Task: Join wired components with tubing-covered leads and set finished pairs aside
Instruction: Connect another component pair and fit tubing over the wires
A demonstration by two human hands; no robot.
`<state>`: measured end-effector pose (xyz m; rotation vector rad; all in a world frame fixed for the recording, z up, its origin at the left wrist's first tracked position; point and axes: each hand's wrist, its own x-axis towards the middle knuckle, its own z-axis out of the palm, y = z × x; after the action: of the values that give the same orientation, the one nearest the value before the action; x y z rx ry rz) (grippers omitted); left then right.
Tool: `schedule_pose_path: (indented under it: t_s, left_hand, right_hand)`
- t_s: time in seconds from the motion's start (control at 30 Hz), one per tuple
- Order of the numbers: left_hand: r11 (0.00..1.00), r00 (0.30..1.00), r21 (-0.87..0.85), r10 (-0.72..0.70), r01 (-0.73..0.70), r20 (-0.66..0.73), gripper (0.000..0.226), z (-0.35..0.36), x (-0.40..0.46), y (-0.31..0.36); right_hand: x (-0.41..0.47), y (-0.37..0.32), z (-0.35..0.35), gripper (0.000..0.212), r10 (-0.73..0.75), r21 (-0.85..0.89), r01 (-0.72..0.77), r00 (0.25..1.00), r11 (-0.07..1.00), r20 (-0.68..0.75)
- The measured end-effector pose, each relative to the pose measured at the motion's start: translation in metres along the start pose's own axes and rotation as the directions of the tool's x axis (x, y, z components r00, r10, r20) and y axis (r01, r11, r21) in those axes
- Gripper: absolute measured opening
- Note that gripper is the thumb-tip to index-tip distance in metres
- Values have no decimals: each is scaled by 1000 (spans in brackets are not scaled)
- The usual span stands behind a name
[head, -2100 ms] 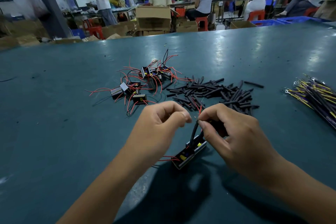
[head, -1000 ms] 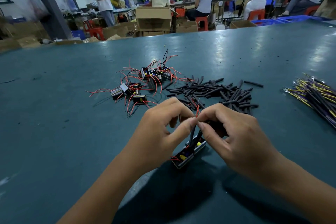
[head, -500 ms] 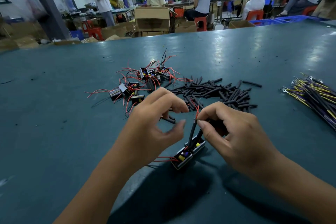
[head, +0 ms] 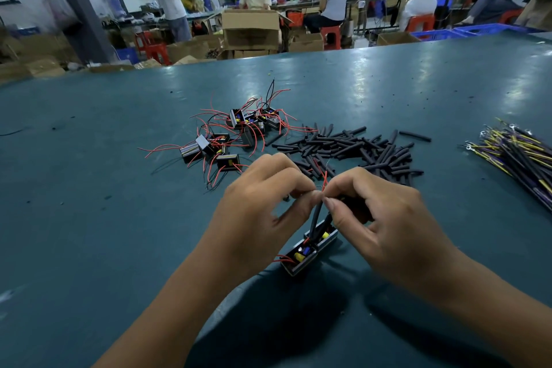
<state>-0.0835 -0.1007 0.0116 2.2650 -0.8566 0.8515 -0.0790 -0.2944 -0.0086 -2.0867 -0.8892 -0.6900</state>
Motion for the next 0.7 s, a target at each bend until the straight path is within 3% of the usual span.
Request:
schedule_pose_path:
  t_s: [0.07, 0.1, 0.13, 0.2, 0.27, 0.33, 0.37, 0.43, 0.5, 0.6, 0.7]
  left_hand:
    - [960, 978, -188, -199, 207, 61, 12, 3, -1, 5]
    - [887, 938, -307, -327, 346, 113, 13, 5, -2, 8]
    - [758, 872, -436, -456, 486, 179, 15, 6, -1, 11]
    - [364, 677, -630, -635, 686, 372, 16, 10, 0, 14]
    - [11, 522, -669, -634, 744, 571, 23, 11, 1, 17]
    - [-137, 461, -646, -591, 751, 662, 24, 11, 0, 17]
    - [-130, 467, -645, -584, 753, 664, 18, 11, 0, 16]
    - [30, 547, -675, -613, 738, 570, 3, 10, 1, 15]
    - [296, 669, -677, -634, 674, 388, 3, 7, 1, 12]
    - [729, 858, -466, -489, 502, 158, 8, -2, 0, 8]
    - [879, 924, -284, -361, 383, 128, 10, -7, 0, 8]
  right_hand:
    - [0, 0, 0, 15, -6, -7, 6, 1000, 1000, -14]
    - [0, -1, 1, 15, -6, -8, 6, 1000, 1000, -18]
    - [0, -1, 1, 14, -3, -8, 3, 1000, 1000, -21]
    - [-1, -2, 2, 9, 4, -3, -4, 1000, 1000, -19]
    - [-1, -3, 2, 7, 9, 3, -9, 1000, 1000, -16]
    - [-1, -4, 2, 9, 17, 9, -17, 1000, 1000, -10]
    - [-1, -4, 2, 8, 24, 18, -24, 1000, 1000, -5]
    - [-1, -2, 2, 2, 39, 38, -39, 999, 999, -3]
    - [-1, 0, 1, 3, 67, 65, -66, 998, 996, -10]
    - [-1, 1, 0, 5, 103, 99, -101, 995, 990, -14]
    - [0, 0, -2, 4, 120, 100, -116, 992, 988, -29]
